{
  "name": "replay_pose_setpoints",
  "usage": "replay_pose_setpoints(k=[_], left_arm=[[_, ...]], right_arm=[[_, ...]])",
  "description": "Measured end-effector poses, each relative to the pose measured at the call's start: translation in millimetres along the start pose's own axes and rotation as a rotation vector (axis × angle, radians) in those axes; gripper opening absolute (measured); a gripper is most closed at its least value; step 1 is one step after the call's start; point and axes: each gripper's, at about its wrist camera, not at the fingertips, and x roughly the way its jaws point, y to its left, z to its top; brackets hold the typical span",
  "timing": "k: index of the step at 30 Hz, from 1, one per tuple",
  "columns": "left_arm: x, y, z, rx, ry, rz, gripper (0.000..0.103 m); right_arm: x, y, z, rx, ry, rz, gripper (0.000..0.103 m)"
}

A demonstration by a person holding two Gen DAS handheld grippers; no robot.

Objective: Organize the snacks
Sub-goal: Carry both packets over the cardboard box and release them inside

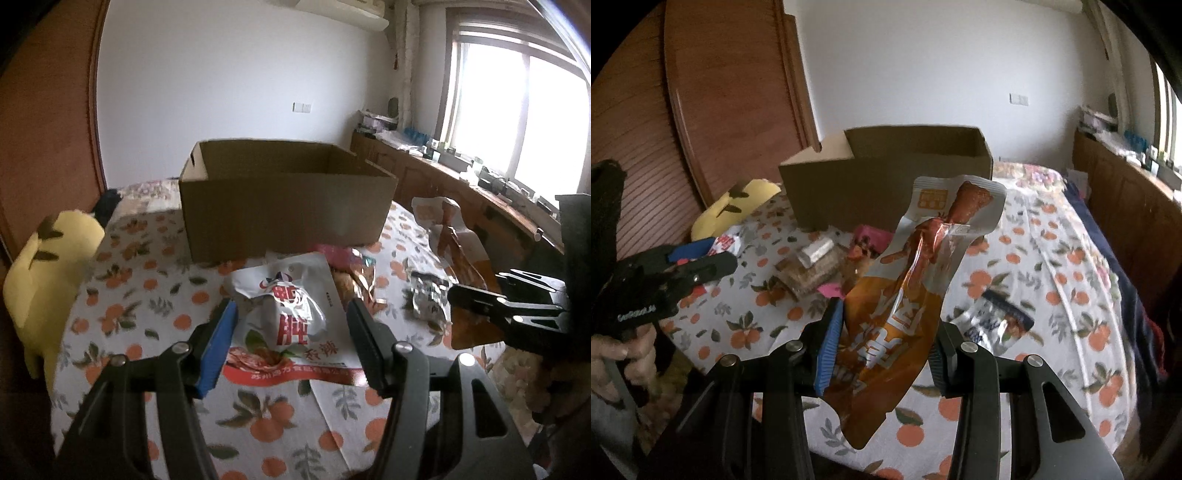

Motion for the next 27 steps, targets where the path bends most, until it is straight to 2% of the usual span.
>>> replay_pose_setpoints(k=[12,19,27], left_arm=[[24.5,5.9,58.0,0.039,-0.05,-0.017,0.061],[55.0,12.8,89.7,0.05,-0.066,-0.038,0.061],[89.8,24.3,114.9,0.069,-0.085,-0.04,0.061]], right_arm=[[1.2,-4.5,52.3,-0.086,-0.054,0.03,0.042],[22.9,-8.4,82.2,-0.134,-0.069,0.058,0.042],[67.3,-18.9,113.0,-0.161,-0.063,0.062,0.042]])
